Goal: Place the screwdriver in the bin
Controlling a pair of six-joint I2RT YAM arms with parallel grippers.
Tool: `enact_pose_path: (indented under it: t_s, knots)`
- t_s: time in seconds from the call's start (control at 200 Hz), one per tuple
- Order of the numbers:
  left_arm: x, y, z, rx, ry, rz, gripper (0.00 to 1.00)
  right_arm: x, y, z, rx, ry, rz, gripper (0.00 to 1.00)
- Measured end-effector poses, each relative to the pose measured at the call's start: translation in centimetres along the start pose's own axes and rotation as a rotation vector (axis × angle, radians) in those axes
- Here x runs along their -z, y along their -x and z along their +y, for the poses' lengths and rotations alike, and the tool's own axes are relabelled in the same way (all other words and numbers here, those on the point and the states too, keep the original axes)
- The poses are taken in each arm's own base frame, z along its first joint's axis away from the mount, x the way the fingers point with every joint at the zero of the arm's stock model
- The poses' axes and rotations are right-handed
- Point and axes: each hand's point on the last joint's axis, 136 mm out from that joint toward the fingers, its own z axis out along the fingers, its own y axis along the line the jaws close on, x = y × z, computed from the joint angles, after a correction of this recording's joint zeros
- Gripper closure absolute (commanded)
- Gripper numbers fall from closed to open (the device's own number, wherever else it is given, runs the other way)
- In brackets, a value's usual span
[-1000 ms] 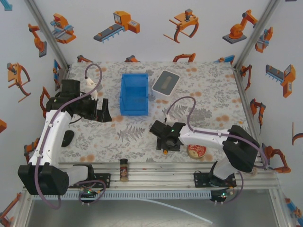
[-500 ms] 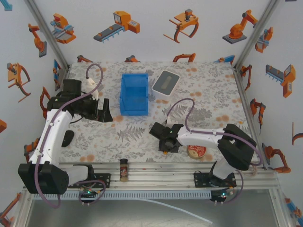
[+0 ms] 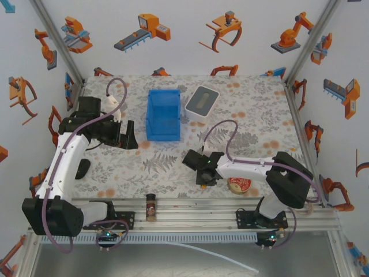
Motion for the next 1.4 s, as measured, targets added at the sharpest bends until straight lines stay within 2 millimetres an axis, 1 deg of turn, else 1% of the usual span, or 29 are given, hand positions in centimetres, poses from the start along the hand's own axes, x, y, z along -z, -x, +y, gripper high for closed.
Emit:
enact_pose_path:
  t_s: [0.185, 0.345, 0.681, 1.001, 1.101, 1.181, 1.247, 1.397]
  knots:
    - [-0.1, 0.0, -0.2, -0.007, -0.004, 0.002, 0.03, 0.1, 0.0, 0.0, 0.001, 0.007, -0.009, 0.82]
    - [0.0, 0.1, -0.5, -0.016, -0.006, -0.001, 0.03, 0.4, 0.1, -0.3, 0.009, 0.002, -0.017, 0.82]
    - [0.1, 0.2, -0.8, -0.037, -0.005, -0.007, 0.03, 2.9, 1.1, -0.7, 0.007, 0.032, -0.073, 0.82]
    - [0.0, 0.3, -1.0, -0.050, -0.004, -0.004, 0.03, 4.4, 1.2, -1.7, 0.047, 0.007, -0.095, 0.82]
    - [0.1, 0.3, -1.0, -0.054, 0.004, -0.003, 0.03, 5.3, 1.7, -1.2, 0.061, 0.016, -0.104, 0.83]
    - [0.2, 0.4, -0.9, -0.059, 0.014, -0.008, 0.03, 6.5, 2.6, -0.3, 0.078, 0.032, -0.122, 0.82]
    - [0.5, 0.6, -0.9, -0.066, 0.023, -0.016, 0.03, 7.8, 3.6, 0.7, 0.091, 0.054, -0.146, 0.82]
    - [1.1, 0.7, -0.9, -0.080, 0.041, -0.036, 0.03, 11.5, 6.5, 3.7, 0.130, 0.113, -0.215, 0.82]
